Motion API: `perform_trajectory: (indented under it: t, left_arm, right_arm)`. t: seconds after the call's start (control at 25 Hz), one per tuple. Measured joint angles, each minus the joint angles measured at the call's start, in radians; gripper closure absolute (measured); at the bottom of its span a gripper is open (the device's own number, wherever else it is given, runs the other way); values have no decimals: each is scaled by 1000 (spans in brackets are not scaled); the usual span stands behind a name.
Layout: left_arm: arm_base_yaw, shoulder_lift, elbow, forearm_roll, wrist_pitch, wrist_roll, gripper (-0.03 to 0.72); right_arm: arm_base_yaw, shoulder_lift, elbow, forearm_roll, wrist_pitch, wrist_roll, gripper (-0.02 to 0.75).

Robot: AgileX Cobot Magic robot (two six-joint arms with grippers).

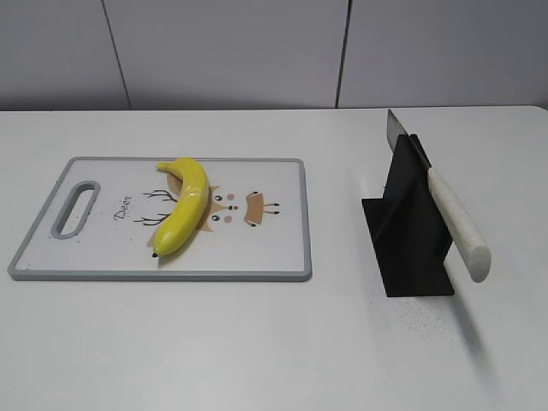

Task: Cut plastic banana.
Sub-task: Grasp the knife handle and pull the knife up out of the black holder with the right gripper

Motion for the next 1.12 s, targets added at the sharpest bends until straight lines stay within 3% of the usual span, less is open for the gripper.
perform_trajectory:
  t: [1.12]
  left_arm:
    - [0,0,0,-4,0,0,444]
  right_arm:
    - [0,0,0,0,0,0,148]
